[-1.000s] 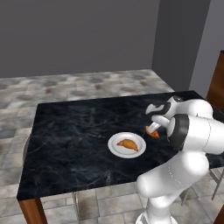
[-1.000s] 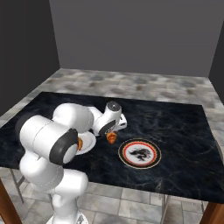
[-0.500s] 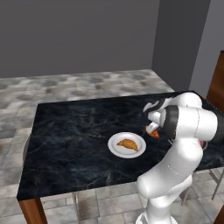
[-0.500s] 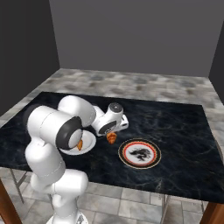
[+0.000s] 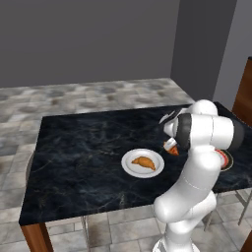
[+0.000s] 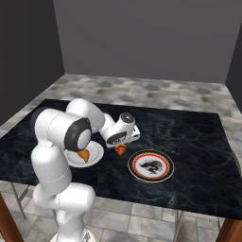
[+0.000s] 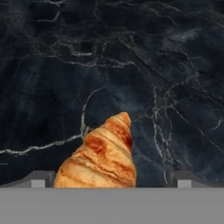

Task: Place the pastries on the plates.

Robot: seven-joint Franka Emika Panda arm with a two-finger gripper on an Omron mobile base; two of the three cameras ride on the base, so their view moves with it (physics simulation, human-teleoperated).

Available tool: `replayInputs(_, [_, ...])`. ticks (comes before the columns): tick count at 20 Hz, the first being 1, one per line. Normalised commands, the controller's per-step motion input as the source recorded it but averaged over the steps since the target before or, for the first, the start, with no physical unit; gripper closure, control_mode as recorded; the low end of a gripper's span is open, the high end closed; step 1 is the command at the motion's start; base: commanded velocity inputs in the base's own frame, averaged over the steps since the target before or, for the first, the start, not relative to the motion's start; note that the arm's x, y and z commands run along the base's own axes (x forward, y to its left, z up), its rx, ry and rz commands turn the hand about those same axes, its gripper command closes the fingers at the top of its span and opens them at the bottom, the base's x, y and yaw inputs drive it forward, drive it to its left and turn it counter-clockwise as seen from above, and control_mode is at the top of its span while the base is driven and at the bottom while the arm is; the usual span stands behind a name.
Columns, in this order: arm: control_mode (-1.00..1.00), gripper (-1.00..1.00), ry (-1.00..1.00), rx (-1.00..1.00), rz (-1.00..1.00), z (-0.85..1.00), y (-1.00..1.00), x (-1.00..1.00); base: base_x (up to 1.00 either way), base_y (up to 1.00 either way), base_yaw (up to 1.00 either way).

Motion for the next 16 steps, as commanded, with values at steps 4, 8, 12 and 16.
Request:
replayInputs(4, [-1.0,-1.0,0.0,0.0,0.0,-0.24,0.0,0.19,0.0,0.0,0.0])
replayInputs(8, [-1.0,-1.0,0.0,0.0,0.0,-0.3,0.0,0.17,0.0,0.0,0.0])
replayInputs(12, [-1.0,-1.0,0.0,0.0,0.0,-0.39,0.0,0.06,0.0,0.0,0.0])
replayInputs(16, [-1.0,-1.0,0.04,0.0,0.0,-0.48,0.0,0.0,0.0,0.0,0.0])
